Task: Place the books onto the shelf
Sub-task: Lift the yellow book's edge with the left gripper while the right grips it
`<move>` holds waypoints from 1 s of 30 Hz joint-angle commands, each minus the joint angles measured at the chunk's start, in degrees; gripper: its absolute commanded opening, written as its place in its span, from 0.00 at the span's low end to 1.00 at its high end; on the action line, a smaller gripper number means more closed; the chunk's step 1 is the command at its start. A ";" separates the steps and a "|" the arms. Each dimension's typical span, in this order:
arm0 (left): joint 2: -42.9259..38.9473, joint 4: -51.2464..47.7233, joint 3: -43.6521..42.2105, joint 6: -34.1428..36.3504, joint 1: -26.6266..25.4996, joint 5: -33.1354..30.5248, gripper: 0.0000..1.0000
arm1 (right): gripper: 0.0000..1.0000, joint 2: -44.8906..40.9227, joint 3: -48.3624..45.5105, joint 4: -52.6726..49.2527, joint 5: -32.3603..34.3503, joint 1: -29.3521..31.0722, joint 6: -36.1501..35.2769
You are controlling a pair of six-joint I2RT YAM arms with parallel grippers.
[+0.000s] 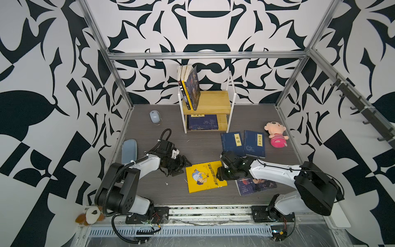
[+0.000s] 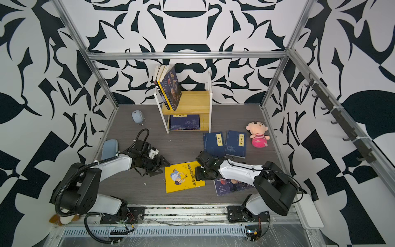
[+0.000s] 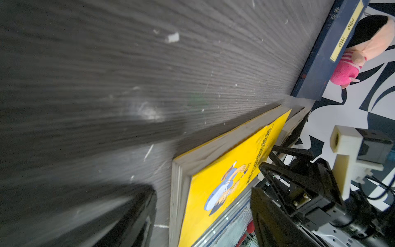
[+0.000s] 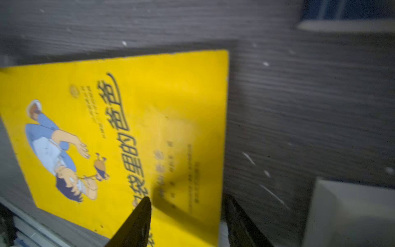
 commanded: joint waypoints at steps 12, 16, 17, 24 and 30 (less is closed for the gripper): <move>2.60 -1.46 7.16 0.40 0.91 -0.07 0.45 | 0.55 11.83 6.68 10.26 -4.79 1.55 2.97; 1.39 -2.99 7.54 0.62 2.27 -1.02 0.26 | 0.55 10.69 7.24 7.12 -1.20 1.41 0.16; 1.09 -3.38 7.78 0.52 2.88 -0.97 0.22 | 0.57 9.80 7.36 6.23 -0.15 1.45 -1.40; -0.44 -6.81 12.01 1.66 6.51 -0.44 0.00 | 0.72 -1.60 5.76 4.36 15.43 6.93 -20.87; -0.98 -6.62 12.72 1.39 7.09 2.19 0.00 | 0.73 -8.44 -2.38 23.81 32.76 19.99 -42.39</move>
